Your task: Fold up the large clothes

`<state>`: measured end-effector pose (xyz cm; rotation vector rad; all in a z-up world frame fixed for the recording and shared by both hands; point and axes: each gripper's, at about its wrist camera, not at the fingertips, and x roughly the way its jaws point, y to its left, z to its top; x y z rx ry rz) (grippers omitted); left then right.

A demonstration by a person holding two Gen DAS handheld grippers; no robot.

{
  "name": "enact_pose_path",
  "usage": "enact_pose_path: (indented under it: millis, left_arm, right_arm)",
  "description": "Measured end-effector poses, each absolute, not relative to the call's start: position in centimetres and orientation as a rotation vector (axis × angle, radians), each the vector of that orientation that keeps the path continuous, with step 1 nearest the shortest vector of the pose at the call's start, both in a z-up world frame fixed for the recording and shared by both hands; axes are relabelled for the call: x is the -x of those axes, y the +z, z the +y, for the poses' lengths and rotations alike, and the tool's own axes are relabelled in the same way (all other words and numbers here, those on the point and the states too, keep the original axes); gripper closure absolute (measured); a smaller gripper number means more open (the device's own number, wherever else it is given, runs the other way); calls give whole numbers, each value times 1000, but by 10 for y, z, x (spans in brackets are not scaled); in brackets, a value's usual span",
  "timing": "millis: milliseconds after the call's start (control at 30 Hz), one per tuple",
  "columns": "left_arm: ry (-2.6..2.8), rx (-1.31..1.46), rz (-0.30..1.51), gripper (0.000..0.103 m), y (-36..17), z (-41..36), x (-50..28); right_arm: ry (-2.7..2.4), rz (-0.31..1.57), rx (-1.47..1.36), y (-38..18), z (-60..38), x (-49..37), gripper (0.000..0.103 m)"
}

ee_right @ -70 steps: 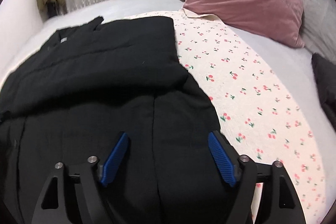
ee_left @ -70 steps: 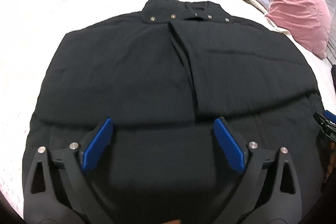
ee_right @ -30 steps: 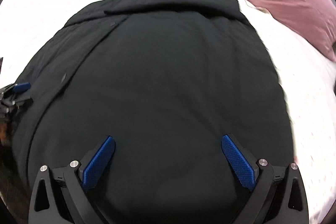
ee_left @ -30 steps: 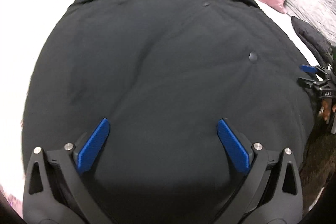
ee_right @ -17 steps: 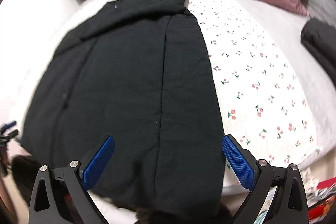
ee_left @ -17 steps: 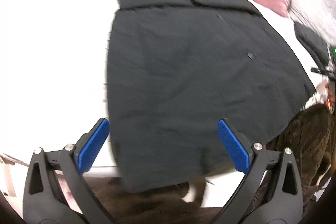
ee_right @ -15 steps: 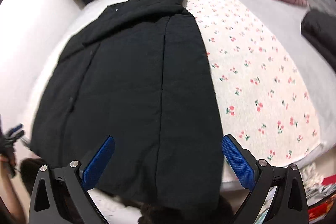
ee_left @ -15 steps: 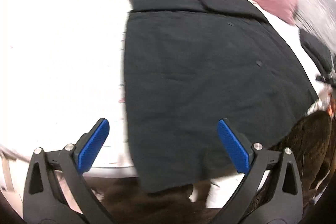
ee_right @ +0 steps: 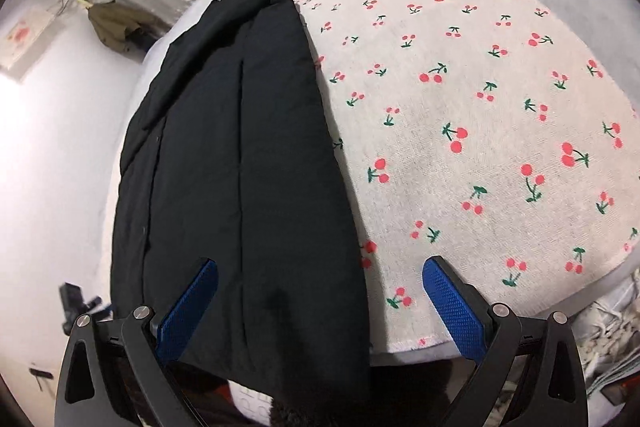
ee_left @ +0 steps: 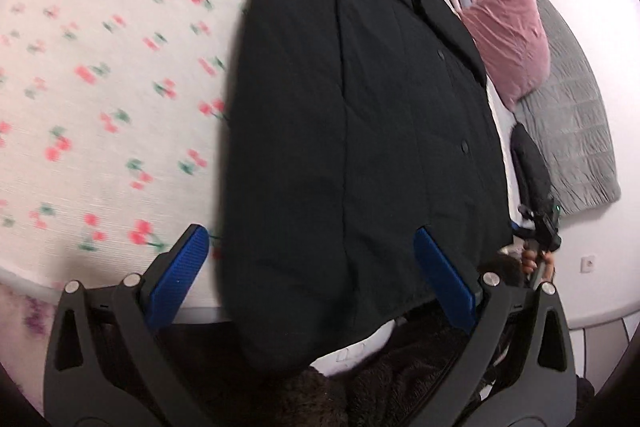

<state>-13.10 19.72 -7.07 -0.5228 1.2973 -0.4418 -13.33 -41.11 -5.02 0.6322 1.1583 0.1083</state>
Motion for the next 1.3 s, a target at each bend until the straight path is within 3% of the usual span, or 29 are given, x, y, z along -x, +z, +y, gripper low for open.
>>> enact_pose_path:
  millis: [200,300,400,467,567,600,700,733,833,1300]
  left_arm:
    - [-541,551,1312,1,-65,180,129]
    - [-567,559,1306,2,-66,172,128]
    - [-588,578,1289,8,-66,167,128]
    - [-584,578,1284,11,-66,166,129]
    - [-532,535,1290,27,-65,165,128]
    - [-501,506,1293,38,-64,165,129]
    - [-401,394,1283,74,-58,164,133]
    - [-401,402,1272,78,-57,166,134]
    - [-432,493,1195,86,-43,173,138]
    - [-551,606,757,93,87,171,139]
  right_arm:
    - [201,1185,-606,-56,-386,125,1]
    - [294,1207,-647,-58,-376,124,6]
    - [356,1221,-661,-61,-362,121,9]
    - [383,1224,-672,-60,-355,119,22]
    - [392,1241,-690,-64,-350,118,38]
    - [387,1241,-691,-64,-350,119,43]
    - [386,1232,-727,-64,-353,120,74]
    - [381,1220,-746,-64,-356,121,82]
    - [395,1152,-762,-53,-358,130,85]
    - [502,708,-712,67,-333,127,90]
